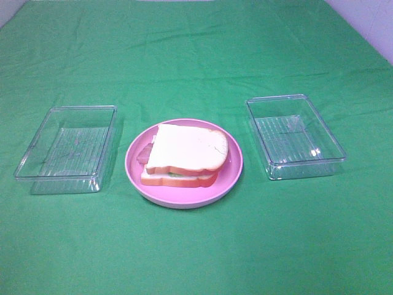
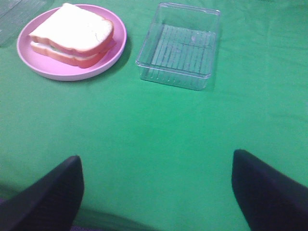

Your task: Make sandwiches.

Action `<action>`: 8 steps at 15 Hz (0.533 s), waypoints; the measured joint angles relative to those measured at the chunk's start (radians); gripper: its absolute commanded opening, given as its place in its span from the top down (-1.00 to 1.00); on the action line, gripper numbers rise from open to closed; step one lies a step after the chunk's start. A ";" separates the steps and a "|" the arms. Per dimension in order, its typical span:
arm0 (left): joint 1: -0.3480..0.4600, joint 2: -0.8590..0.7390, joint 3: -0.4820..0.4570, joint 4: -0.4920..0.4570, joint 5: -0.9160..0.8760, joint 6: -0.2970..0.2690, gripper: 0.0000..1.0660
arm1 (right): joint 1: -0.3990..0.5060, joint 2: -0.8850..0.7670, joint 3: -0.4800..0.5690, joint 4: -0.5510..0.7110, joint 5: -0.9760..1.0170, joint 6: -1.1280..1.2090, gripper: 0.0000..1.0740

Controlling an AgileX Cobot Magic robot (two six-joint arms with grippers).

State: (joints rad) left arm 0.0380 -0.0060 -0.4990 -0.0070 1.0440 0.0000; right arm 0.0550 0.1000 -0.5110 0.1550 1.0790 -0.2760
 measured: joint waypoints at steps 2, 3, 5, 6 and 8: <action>0.000 0.000 0.000 0.000 0.000 0.000 -0.36 | -0.037 -0.006 0.000 0.000 0.000 0.000 -0.44; 0.000 0.000 0.000 0.000 0.000 0.000 -0.36 | -0.049 -0.024 0.000 0.000 0.000 0.000 -0.44; 0.000 0.000 0.000 0.000 0.000 0.000 -0.36 | -0.055 -0.099 0.003 0.000 -0.003 0.000 -0.44; 0.000 0.000 0.000 0.000 0.000 0.000 -0.36 | -0.055 -0.104 0.003 0.001 -0.003 0.000 -0.44; 0.000 0.000 0.000 0.000 0.000 0.000 -0.36 | -0.055 -0.104 0.003 0.001 -0.003 0.000 -0.44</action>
State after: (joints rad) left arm 0.0380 -0.0060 -0.4990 -0.0070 1.0440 0.0000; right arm 0.0000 -0.0040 -0.5080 0.1560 1.0760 -0.2760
